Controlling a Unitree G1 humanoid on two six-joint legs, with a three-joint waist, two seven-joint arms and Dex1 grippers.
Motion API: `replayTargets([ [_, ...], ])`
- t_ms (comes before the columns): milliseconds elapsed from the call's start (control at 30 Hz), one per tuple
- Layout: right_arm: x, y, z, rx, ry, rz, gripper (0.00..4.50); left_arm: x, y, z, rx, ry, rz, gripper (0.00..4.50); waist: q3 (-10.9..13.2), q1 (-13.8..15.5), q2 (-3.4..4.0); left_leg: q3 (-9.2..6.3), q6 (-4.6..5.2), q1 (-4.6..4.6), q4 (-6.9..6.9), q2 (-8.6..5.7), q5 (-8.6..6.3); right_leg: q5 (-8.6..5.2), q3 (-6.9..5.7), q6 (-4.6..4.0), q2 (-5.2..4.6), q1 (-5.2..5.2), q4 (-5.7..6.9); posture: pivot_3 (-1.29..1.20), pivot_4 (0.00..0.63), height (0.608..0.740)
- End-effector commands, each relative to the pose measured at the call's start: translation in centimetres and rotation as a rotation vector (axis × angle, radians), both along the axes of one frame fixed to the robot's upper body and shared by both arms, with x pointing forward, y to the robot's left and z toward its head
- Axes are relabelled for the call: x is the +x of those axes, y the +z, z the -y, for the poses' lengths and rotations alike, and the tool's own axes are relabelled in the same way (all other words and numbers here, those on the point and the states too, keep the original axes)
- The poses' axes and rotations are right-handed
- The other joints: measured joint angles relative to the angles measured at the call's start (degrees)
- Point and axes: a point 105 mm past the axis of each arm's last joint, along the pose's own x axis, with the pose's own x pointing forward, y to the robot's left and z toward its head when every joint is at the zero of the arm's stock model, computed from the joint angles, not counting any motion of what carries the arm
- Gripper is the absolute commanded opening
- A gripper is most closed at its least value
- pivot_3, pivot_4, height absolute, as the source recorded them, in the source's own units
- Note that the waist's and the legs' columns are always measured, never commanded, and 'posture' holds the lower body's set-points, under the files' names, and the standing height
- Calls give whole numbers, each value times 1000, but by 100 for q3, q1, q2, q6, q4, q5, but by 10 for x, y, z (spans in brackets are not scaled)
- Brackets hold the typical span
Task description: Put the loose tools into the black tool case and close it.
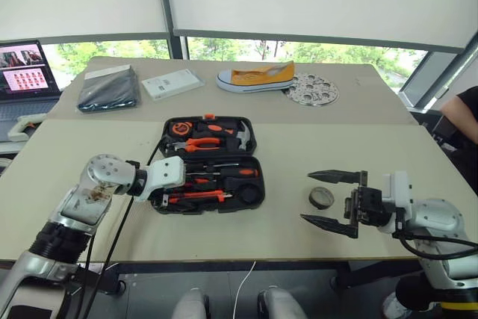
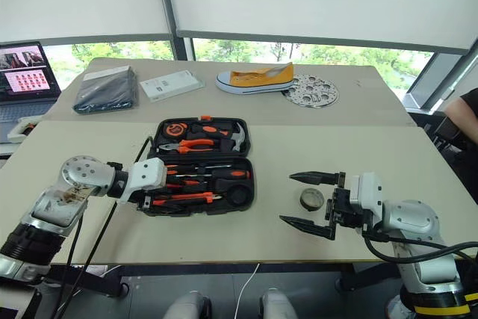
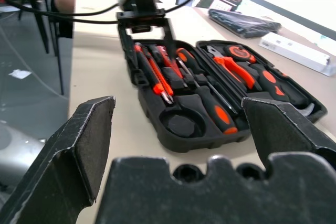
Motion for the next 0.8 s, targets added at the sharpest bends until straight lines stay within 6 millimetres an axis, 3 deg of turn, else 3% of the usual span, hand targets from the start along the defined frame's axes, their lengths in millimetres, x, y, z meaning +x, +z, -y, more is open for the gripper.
replayTargets([
  [33, -1, 15, -2, -1, 47, 43, 4500, 5, 20, 5, -146, -22, 48, 4489, 0, 1, 0, 0, 0, -1, 0, 0, 0, 0, 0, 0, 0, 0, -2, 0, 150, 740],
  [200, 3, 21, -5, 3, 61, 51, 4500, 3, 42, 1, -361, -25, 15, 4489, 1, 14, -2, -2, 0, -13, 0, 0, 0, 1, -4, 0, 0, -6, -5, 0, 150, 740],
  [300, 6, 22, -7, 14, 59, 53, 4500, -1, 34, 0, -357, -24, -4, 3807, 1, 8, -1, -1, 0, -10, 0, -1, 0, 0, -3, 0, -1, -5, -5, 0, 150, 740],
  [633, 11, 16, -8, 31, 34, 49, 4500, -9, -12, 11, -268, -12, -36, 81, 1, 8, -1, -1, 0, -8, 0, 0, 0, 1, -2, -1, -1, -4, -3, 0, 150, 740],
  [800, 11, 12, -7, 34, 18, 37, 4500, -11, -36, 5, -157, -4, -48, 81, -1, 11, 2, -1, 0, -2, 0, 0, 0, 1, -2, -1, -1, 2, -3, 0, 150, 740],
])
